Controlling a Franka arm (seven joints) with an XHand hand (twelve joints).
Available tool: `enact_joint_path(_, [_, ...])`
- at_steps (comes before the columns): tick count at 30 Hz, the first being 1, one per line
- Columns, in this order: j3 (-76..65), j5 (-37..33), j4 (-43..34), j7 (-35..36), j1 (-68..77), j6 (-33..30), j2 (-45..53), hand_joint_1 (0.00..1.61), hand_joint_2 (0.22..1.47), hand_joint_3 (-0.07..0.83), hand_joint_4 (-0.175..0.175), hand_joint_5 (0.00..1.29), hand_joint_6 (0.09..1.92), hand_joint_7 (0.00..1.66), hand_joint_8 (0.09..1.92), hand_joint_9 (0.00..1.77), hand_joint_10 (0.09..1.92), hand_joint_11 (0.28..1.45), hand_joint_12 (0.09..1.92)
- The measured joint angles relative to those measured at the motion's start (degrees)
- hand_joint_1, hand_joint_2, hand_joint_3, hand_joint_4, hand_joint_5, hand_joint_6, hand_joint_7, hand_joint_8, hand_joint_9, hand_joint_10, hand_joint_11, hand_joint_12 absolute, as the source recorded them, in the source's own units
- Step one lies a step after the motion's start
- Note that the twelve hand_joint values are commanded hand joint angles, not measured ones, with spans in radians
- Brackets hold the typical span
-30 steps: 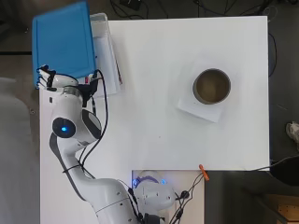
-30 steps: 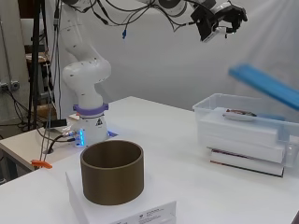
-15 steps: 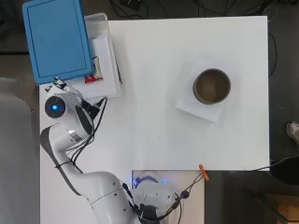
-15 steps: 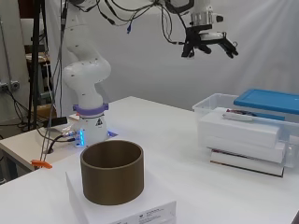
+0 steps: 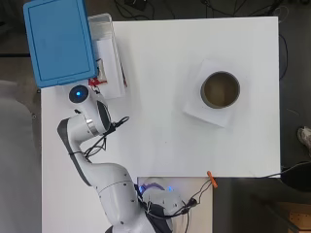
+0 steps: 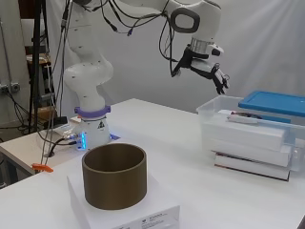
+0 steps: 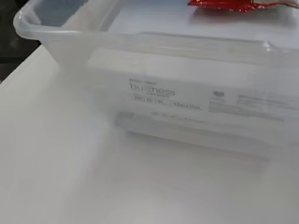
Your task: Teleoperate dual arm-hand system to remove items from a box
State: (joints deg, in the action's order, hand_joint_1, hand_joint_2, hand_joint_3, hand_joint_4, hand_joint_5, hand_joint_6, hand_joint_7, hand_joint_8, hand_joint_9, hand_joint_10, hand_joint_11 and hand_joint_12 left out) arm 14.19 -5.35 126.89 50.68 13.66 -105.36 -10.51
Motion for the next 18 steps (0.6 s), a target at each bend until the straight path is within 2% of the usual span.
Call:
enact_joint_path(4, [-1.7,-1.2,1.4,-1.1,-0.3,1.3,1.1,0.21,1.15,0.001,-0.01,0.55,0.09,0.8,0.09,0.87,0.09,0.7,0.09])
enact_joint_path(7, [-1.9,0.0,-0.6,-1.5,-0.5,2.0,3.3,0.2,1.15,0.001,-0.007,0.53,0.09,0.78,0.09,0.85,0.09,0.69,0.09])
enact_joint_path(10, [-2.4,1.5,-5.2,-2.9,-0.5,3.4,6.8,0.12,1.16,0.007,-0.009,0.49,0.09,0.74,0.09,0.81,0.09,0.67,0.09])
enact_joint_path(12, [-2.9,2.0,-9.3,-4.5,-0.5,5.2,10.0,0.08,1.19,0.004,-0.016,0.47,0.09,0.78,0.09,0.88,0.09,0.69,0.09])
enact_joint_path(16, [-4.9,0.1,-19.2,-5.5,-0.8,8.6,19.0,0.1,1.21,0.001,0.012,0.55,0.09,0.83,0.09,0.95,0.09,0.68,0.09])
enact_joint_path(18, [-6.1,-1.0,-21.9,-5.1,-1.1,9.1,21.7,0.11,1.21,0.001,0.019,0.53,0.09,0.8,0.09,0.92,0.09,0.64,0.09])
